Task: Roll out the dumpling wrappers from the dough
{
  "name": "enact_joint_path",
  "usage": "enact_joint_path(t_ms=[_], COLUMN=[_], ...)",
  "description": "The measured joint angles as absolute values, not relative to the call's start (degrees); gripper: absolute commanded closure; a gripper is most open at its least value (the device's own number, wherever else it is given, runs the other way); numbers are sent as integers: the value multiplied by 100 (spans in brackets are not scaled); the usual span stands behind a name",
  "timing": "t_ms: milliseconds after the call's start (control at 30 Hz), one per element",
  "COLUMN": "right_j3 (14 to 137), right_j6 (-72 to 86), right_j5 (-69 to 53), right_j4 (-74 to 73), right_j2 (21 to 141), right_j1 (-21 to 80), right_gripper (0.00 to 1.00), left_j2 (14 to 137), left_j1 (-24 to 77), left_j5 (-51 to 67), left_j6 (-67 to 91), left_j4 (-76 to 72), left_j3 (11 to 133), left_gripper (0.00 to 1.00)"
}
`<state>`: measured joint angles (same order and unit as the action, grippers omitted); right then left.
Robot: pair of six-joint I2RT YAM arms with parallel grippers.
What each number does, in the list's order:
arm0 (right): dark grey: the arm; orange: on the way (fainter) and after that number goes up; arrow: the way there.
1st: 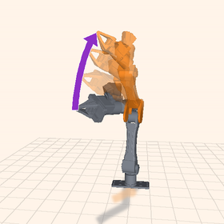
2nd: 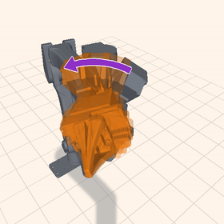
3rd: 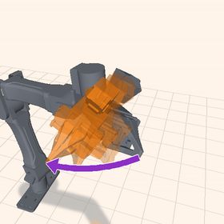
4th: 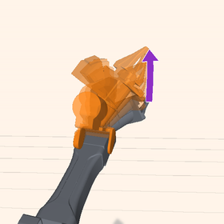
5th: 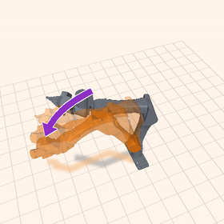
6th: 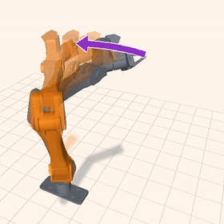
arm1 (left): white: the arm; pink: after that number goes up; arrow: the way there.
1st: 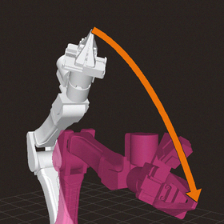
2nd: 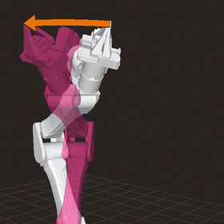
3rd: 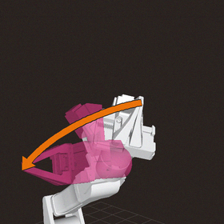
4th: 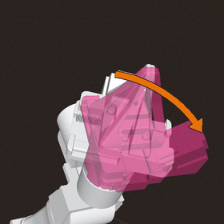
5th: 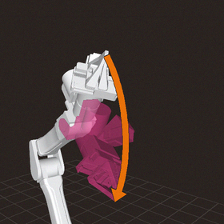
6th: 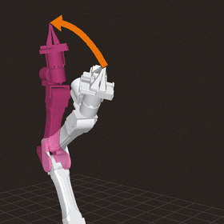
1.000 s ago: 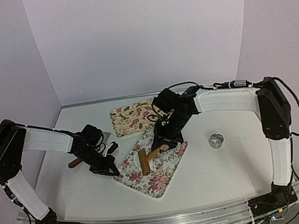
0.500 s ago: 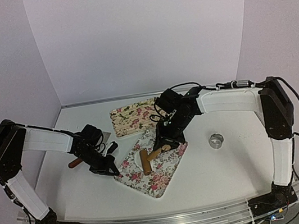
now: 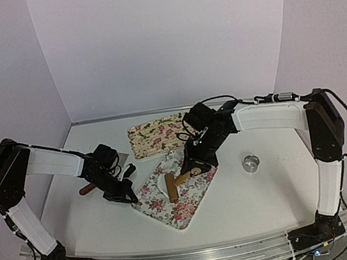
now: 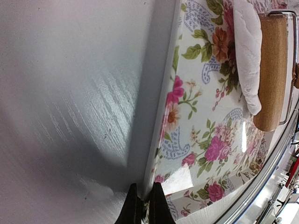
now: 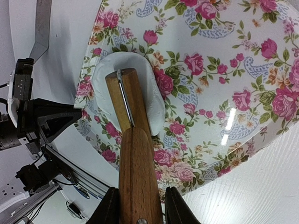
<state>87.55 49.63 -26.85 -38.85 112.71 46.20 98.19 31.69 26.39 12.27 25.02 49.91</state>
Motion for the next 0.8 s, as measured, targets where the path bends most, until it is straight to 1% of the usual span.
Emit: enact_joint_path(t_ms=[800], right_j3=[8597], right_j6=[4956], right_j5=[-2685], right_j4=[-3891], right_j2=[11153], right_j1=[4502], right_gripper=[100], left_j2=[9821], left_j1=[3032], left_j5=[2641], left_j6=[1225], left_j4=[2502], left_j3=[4991], left_gripper=[100])
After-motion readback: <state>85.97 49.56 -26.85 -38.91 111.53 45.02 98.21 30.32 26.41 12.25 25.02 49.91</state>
